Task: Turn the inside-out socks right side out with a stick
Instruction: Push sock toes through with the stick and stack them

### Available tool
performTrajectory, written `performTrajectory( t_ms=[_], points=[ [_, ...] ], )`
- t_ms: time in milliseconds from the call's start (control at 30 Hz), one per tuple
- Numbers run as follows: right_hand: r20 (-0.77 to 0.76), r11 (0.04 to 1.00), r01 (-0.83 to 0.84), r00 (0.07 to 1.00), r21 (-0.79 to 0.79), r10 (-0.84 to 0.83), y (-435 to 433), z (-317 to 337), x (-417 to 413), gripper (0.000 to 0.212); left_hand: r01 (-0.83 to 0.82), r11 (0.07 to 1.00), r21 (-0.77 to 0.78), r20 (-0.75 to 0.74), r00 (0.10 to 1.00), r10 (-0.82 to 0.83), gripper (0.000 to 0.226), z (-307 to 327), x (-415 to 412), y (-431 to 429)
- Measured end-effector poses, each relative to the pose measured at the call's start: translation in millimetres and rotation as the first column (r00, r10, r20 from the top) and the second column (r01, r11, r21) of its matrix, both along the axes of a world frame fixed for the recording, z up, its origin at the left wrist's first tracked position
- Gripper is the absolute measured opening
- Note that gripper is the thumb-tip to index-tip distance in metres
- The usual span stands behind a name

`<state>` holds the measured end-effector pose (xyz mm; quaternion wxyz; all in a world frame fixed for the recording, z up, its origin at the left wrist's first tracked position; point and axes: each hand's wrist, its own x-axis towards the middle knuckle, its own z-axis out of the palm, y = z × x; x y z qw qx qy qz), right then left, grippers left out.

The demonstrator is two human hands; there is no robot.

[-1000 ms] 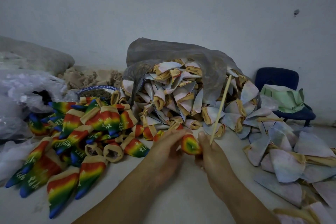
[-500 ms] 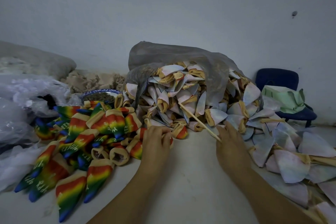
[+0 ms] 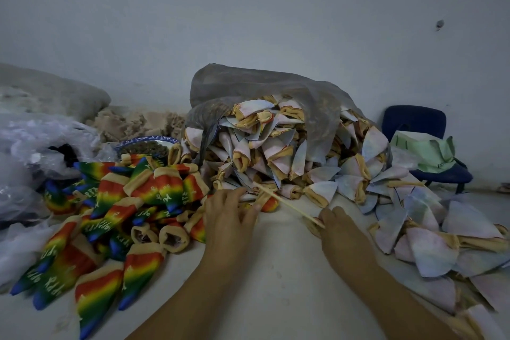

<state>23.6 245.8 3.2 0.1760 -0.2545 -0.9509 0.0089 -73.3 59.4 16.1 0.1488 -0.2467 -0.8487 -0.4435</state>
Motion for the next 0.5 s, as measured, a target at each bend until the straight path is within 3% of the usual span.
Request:
performTrajectory(
  t_ms=[33,100,167,267,333,500],
  points=[
    [-0.113,0.987,-0.019,0.994,-0.157,0.001,-3.5,5.5,2.2,0.012,0.006,1.0,0.028,-0.065,0.998,-0.005,0.035,3.1,2.9,0.0],
    [-0.364,0.867,-0.163,0.931,-0.471,-0.022,-12.7,16.6,4.1,0.021,0.086,0.994,0.068,-0.183,0.98,-0.073,0.028,8.5,9.5,1.8],
    [-0.508,0.744,-0.296,0.858,-0.599,-0.068,-25.7,27.8,6.3,0.023,0.223,0.973,0.064,-0.214,0.955,-0.205,0.034,9.3,18.1,6.4],
    [-0.599,0.642,-0.418,0.796,-0.642,-0.081,-45.1,34.1,9.3,0.01,0.388,0.919,0.071,-0.046,0.921,-0.386,0.028,8.2,30.3,12.5],
    [-0.628,0.604,-0.479,0.777,-0.637,-0.047,-53.9,34.0,10.6,0.005,0.409,0.906,0.104,0.024,0.91,-0.414,0.026,9.4,33.3,14.4],
    [-0.601,0.673,-0.452,0.799,-0.586,0.014,-61.9,32.2,11.8,0.008,0.364,0.903,0.228,0.087,0.916,-0.391,0.009,11.6,32.6,15.1]
  ],
)
